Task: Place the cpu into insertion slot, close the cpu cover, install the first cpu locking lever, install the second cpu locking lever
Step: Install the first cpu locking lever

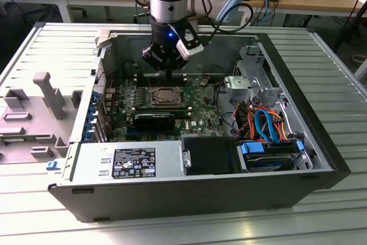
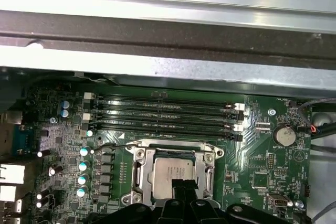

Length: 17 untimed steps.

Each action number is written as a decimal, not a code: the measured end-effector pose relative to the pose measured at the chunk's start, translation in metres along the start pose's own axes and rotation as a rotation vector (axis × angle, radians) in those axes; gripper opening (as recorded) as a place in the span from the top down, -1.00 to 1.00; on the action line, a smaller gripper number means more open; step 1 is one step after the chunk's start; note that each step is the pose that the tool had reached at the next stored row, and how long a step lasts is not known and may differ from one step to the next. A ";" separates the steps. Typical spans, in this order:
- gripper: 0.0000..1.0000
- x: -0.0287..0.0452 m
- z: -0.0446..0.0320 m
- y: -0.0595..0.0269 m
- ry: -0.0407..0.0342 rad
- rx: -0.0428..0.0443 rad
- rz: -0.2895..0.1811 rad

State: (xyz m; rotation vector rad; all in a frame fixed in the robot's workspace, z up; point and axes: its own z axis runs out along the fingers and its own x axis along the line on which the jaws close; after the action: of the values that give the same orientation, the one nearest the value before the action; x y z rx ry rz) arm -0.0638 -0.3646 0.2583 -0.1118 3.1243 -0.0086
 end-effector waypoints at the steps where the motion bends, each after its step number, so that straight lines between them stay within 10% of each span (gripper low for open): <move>1: 0.79 0.0000 -0.0006 0.0000 0.0000 0.0000 0.000; 17: 0.79 -0.0001 -0.0092 -0.0001 0.0000 -0.0001 0.000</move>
State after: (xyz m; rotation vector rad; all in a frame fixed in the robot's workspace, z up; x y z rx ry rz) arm -0.0638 -0.3646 0.2675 -0.1118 3.1243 -0.0085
